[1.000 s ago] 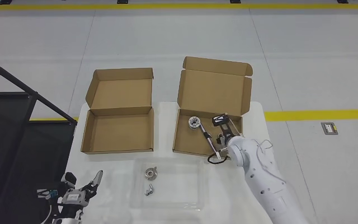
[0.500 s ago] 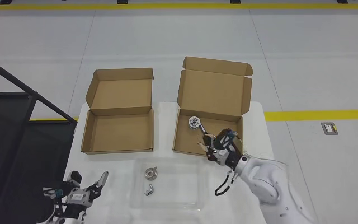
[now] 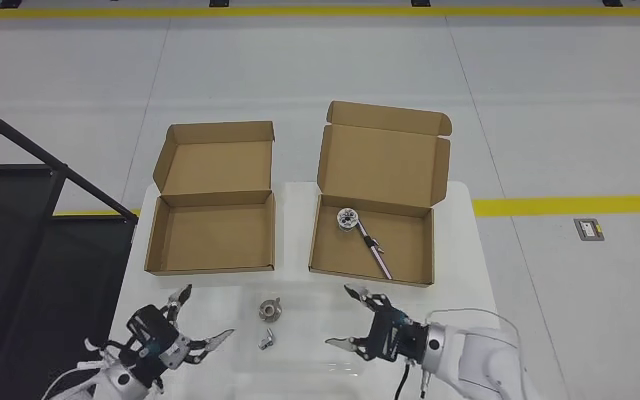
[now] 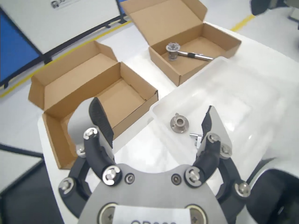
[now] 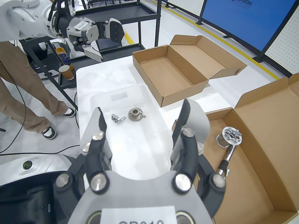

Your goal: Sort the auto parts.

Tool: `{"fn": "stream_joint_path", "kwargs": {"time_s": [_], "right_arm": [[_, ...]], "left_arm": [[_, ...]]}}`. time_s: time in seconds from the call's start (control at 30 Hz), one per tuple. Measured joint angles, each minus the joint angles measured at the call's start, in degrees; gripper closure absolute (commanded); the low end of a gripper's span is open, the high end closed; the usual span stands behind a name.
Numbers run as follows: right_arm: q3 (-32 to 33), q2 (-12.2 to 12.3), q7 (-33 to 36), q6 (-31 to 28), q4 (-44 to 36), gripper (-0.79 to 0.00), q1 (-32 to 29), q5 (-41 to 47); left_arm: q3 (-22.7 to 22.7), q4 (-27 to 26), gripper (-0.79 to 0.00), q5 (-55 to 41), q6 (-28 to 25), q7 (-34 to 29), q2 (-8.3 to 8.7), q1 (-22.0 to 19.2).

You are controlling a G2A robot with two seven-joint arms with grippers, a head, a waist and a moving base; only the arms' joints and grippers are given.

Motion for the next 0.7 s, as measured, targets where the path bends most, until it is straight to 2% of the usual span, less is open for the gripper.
{"fn": "stream_joint_path", "kwargs": {"time_s": [0.1,0.57,0.7], "right_arm": [[0.00,0.05,0.55,0.32,-0.16,-0.785,-0.25,-0.54],[-0.16,0.04,0.21,0.27,-0.05,-0.785,-0.22,-0.30],[-1.40,0.24,-3.27,-1.49,-0.13,-0.785,0.43,-0.98]], "left_arm": [[0.02,-1.17,-0.785,4.89,-4.78,1.54,0.62,-1.47],[0.16,-1.27,-0.785,4.98,-4.33,1.27,0.61,-1.39],[1.91,-2.52,-0.785,8.99,-4.01,-2.47,0.96,-2.38]]}}
